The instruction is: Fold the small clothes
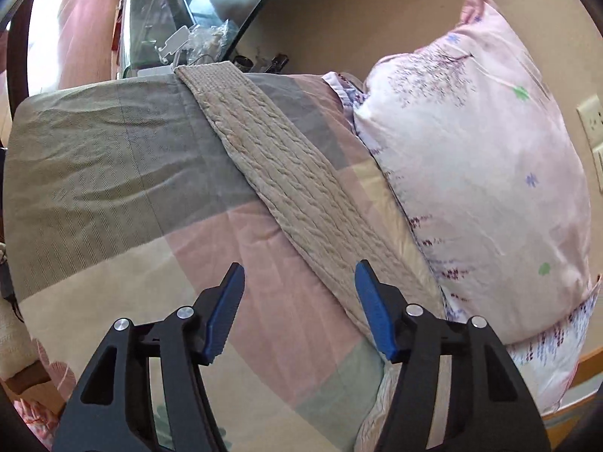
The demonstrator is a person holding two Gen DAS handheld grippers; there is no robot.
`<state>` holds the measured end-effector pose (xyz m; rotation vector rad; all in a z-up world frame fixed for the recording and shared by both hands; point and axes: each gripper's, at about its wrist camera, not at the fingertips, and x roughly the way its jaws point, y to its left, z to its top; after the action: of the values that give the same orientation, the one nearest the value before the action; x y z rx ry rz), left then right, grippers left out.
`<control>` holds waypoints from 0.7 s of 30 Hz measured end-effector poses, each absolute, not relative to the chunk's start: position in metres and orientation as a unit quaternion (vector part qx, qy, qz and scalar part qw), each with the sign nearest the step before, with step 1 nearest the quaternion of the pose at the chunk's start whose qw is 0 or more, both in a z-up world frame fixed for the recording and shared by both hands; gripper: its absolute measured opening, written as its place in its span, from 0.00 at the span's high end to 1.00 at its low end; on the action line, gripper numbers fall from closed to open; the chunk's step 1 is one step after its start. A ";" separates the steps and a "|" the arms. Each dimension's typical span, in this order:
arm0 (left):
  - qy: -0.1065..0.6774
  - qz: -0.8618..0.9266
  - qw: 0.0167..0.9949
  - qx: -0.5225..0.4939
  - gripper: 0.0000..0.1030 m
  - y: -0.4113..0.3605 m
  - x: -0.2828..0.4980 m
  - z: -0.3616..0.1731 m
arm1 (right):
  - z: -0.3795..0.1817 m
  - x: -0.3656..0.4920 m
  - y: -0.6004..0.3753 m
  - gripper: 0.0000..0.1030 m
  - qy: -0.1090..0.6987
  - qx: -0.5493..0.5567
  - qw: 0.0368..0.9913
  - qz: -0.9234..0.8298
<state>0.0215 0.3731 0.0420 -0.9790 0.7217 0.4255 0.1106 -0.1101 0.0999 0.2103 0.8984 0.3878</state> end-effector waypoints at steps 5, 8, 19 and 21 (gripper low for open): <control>0.331 0.200 0.773 -0.504 0.49 0.429 0.041 0.020 | 0.075 0.071 -0.040 0.38 0.479 0.046 0.843 0.241; 0.321 0.206 0.755 -0.533 0.53 0.460 0.047 0.007 | 0.076 0.068 -0.053 0.33 0.486 0.056 0.849 0.199; 0.285 0.201 0.727 -0.592 0.94 0.516 0.063 -0.012 | 0.064 0.058 -0.075 0.28 0.512 0.072 0.846 0.130; 0.282 0.183 0.761 -0.555 0.94 0.503 0.069 0.011 | 0.066 0.055 -0.080 0.27 0.508 0.065 0.849 0.130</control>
<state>0.0692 0.5027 0.0106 -1.2079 0.6136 0.3973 0.0554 -0.0796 0.0661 0.1370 1.0711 0.2732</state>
